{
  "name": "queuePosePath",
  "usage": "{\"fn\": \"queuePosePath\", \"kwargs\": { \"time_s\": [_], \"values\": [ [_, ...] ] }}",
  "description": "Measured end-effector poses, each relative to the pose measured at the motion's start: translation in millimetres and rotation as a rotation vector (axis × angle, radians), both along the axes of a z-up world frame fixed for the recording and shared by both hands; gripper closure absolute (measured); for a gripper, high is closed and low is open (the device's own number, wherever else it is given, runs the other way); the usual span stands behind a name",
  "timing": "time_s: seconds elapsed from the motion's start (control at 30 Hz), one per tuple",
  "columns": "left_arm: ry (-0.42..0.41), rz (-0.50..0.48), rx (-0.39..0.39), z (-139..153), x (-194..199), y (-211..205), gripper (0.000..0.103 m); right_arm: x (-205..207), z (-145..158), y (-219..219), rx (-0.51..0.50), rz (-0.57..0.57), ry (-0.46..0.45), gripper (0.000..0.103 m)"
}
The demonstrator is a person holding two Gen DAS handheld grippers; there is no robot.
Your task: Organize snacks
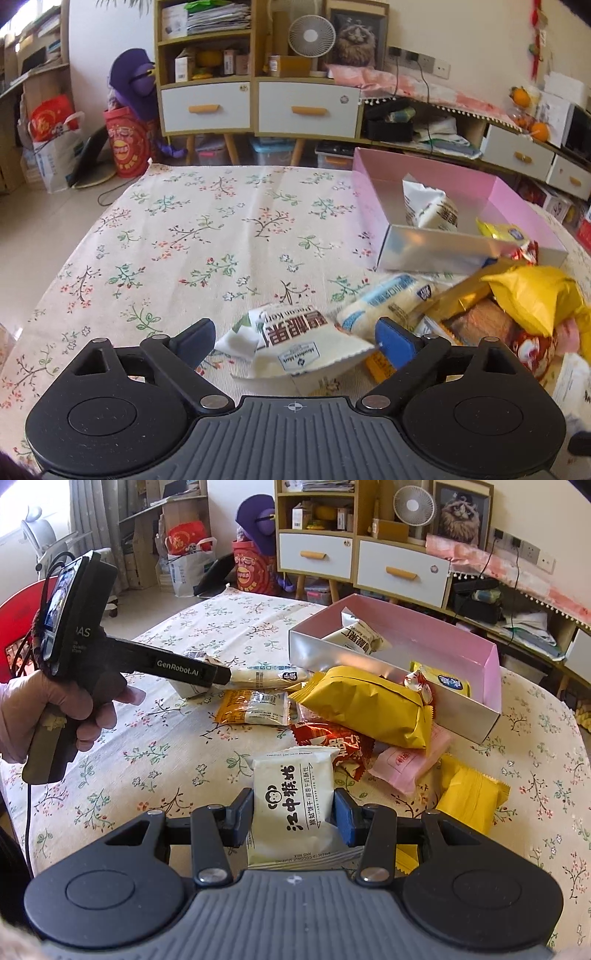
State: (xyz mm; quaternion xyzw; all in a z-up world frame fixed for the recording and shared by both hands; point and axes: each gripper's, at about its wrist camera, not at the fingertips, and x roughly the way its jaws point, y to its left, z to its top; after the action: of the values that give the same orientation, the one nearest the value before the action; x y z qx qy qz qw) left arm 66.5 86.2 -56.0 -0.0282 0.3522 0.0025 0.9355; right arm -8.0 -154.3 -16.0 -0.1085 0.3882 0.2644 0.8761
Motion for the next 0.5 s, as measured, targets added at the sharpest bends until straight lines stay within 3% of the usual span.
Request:
{"fn": "queuePosePath", "kwargs": {
  "time_s": [0.07,0.23,0.27,0.5],
  "values": [
    [0.003,0.010,-0.016,0.8,2.1,2.0,0.014,1.9,0.4,1.8,-0.003,-0.005,0.001,0.061],
    [-0.008,0.013,-0.024,3.8,0.0,3.7,0.034,3.8,2.1,2.2,-0.001,-0.012,0.000,0.061],
    [-0.013,0.009,-0.023,5.0,-1.3,3.5,0.042,3.7,2.1,2.3,-0.002,-0.012,0.000,0.061],
    [-0.003,-0.005,-0.030,9.2,-9.4,8.1,0.046,3.0,2.8,-0.2,-0.005,-0.020,0.001,0.061]
  ]
}}
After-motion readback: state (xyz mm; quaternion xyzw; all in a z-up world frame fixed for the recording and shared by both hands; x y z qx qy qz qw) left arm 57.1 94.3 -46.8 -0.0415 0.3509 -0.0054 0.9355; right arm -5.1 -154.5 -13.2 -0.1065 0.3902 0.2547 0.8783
